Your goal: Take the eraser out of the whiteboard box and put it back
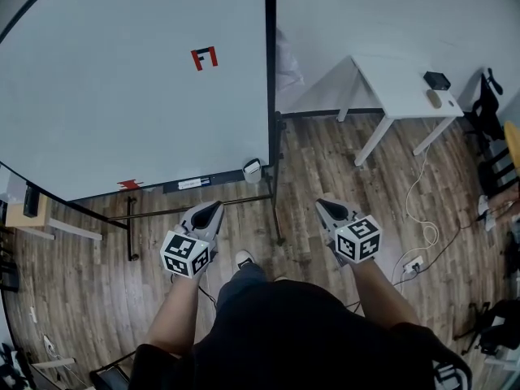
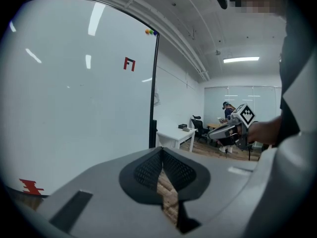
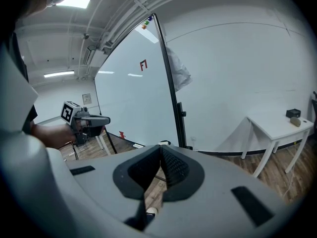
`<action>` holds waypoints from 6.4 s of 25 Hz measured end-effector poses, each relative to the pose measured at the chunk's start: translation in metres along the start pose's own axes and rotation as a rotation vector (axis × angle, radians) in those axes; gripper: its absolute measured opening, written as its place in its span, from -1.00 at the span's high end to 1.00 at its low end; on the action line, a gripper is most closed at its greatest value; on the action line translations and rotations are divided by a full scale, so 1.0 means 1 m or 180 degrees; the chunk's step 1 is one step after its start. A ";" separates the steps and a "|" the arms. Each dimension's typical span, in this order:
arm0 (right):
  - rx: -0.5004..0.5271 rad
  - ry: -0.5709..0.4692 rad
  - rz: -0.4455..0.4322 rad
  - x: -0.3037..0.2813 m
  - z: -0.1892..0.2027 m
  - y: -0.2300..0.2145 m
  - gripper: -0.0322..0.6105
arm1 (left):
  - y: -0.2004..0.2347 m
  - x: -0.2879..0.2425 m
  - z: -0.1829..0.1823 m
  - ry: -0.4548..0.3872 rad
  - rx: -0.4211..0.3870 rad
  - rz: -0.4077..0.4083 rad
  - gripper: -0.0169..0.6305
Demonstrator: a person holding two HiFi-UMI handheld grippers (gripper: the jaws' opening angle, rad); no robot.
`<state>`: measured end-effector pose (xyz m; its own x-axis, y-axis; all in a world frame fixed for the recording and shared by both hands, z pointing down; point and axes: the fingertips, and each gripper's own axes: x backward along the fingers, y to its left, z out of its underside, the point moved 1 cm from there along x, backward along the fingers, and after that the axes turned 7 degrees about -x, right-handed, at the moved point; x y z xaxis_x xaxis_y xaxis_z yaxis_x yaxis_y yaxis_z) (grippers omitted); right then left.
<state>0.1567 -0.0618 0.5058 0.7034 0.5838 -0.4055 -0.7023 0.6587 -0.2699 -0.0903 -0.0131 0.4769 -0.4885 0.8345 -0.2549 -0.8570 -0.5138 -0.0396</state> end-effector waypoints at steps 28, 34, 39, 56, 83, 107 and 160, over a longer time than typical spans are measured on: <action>0.0004 0.0171 0.0064 -0.077 -0.020 -0.010 0.91 | 0.059 -0.063 0.018 0.0049 0.0147 0.0232 0.90; 0.0020 0.0188 -0.0002 -0.103 -0.026 -0.009 0.90 | 0.077 -0.076 0.022 0.0084 0.0187 0.0241 0.91; -0.0008 0.0229 -0.0013 -0.116 -0.026 -0.014 0.90 | 0.086 -0.086 0.026 0.0130 0.0203 0.0266 0.90; -0.0079 0.0393 -0.0013 -0.143 -0.017 -0.029 0.90 | 0.087 -0.136 0.036 0.0230 0.0315 0.0678 0.90; -0.0183 0.0547 -0.0030 -0.160 -0.001 -0.038 0.90 | 0.079 -0.190 0.078 0.0588 0.0245 0.0840 0.49; -0.0270 0.0655 0.0010 -0.155 0.014 -0.051 0.90 | 0.069 -0.239 0.118 0.1058 0.0018 0.0936 0.35; -0.0321 0.0705 0.0032 -0.151 0.023 -0.047 0.90 | 0.065 -0.259 0.145 0.1302 -0.0149 0.0968 0.48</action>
<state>0.0856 -0.1701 0.5995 0.6630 0.4642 -0.5873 -0.7242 0.5963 -0.3463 -0.0432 -0.2338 0.6804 -0.6025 0.5044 -0.6185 -0.6732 -0.7375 0.0543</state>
